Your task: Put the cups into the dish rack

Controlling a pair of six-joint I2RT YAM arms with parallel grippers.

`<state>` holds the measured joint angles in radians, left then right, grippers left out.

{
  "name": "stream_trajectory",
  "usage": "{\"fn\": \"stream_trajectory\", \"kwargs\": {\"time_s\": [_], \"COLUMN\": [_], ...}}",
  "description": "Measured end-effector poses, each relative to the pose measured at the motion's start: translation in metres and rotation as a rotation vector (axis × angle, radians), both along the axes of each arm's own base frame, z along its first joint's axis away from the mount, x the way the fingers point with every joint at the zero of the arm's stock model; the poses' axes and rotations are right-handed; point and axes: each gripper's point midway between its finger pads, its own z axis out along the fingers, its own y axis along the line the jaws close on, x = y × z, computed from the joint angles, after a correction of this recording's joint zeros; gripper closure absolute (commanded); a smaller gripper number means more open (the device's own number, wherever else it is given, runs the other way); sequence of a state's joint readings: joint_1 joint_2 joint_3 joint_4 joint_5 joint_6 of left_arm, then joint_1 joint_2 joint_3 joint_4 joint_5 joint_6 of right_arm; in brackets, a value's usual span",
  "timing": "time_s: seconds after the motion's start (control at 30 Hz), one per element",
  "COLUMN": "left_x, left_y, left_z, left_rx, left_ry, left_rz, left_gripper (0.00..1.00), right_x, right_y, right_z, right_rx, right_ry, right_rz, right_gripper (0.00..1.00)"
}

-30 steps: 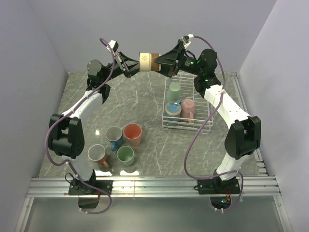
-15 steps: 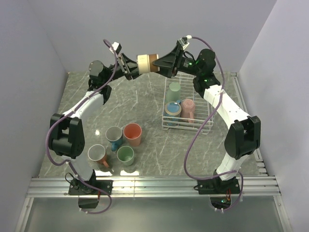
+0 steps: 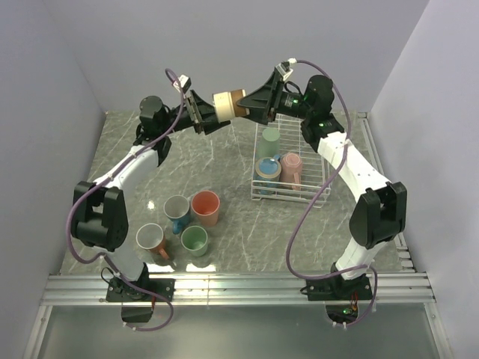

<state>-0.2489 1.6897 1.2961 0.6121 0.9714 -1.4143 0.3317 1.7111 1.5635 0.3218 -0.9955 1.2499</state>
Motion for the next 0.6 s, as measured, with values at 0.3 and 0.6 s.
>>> {"fn": "stream_trajectory", "kwargs": {"time_s": [0.3,0.6], "left_x": [0.005,0.016], "left_y": [0.04,0.051], "left_z": [-0.014,-0.05], "left_rx": [0.038,0.199], "left_ry": [0.019,0.082], "left_rz": [0.083,0.16], "left_gripper": [0.48,0.49], "right_x": [0.01,0.028], "right_y": [-0.043,-0.104], "right_z": [0.011,-0.026], "right_rx": [-0.012,-0.31], "right_ry": [-0.051,-0.042], "right_rz": [-0.111,-0.422], "right_gripper": [1.0,1.0]}}
